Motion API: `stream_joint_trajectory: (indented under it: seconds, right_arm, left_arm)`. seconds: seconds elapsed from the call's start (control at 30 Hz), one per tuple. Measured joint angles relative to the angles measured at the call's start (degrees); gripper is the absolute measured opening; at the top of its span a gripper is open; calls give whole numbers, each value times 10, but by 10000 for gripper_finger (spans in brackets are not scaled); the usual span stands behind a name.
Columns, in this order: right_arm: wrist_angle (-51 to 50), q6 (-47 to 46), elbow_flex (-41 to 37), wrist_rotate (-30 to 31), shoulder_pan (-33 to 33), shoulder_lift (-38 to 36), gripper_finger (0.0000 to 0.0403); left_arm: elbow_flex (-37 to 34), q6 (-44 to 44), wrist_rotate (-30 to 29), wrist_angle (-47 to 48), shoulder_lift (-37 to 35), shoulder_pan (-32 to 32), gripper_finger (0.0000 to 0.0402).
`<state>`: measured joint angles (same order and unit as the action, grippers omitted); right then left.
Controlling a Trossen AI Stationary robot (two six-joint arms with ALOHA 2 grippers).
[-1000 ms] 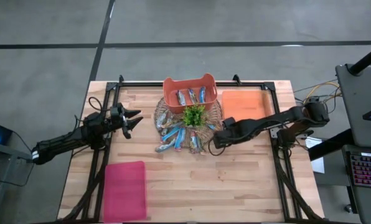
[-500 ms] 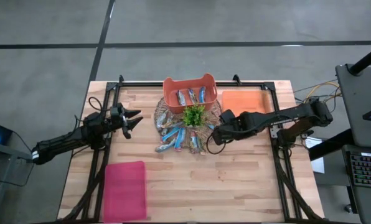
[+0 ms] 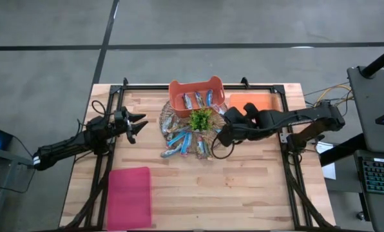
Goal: Pick and place Granola Bars by type
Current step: Put the red granola bar into the pink bin
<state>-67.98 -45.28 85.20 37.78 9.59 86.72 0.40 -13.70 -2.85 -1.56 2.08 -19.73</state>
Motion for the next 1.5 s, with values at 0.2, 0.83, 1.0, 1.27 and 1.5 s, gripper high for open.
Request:
stream_joint_trajectory:
  seconds: [0.2, 0.83, 1.0, 1.27, 1.5]
  right_arm:
    - [47, 105, 32, 0, 18, 0, 11]
    - [366, 300, 75, -26, 56, 2, 9]
    - [463, 339, 75, -50, 56, 19, 9]
    - [568, 339, 74, -77, 56, 76, 9]
    - [682, 323, 78, -104, 49, 137, 9]
  left_arm:
    - [0, 0, 0, 0, 0, 0, 174]
    - [0, 0, 0, 0, 0, 0, 174]
    - [0, 0, 0, 0, 0, 0, 174]
    - [0, 0, 0, 0, 0, 0, 174]
    - [0, 0, 0, 0, 0, 0, 174]
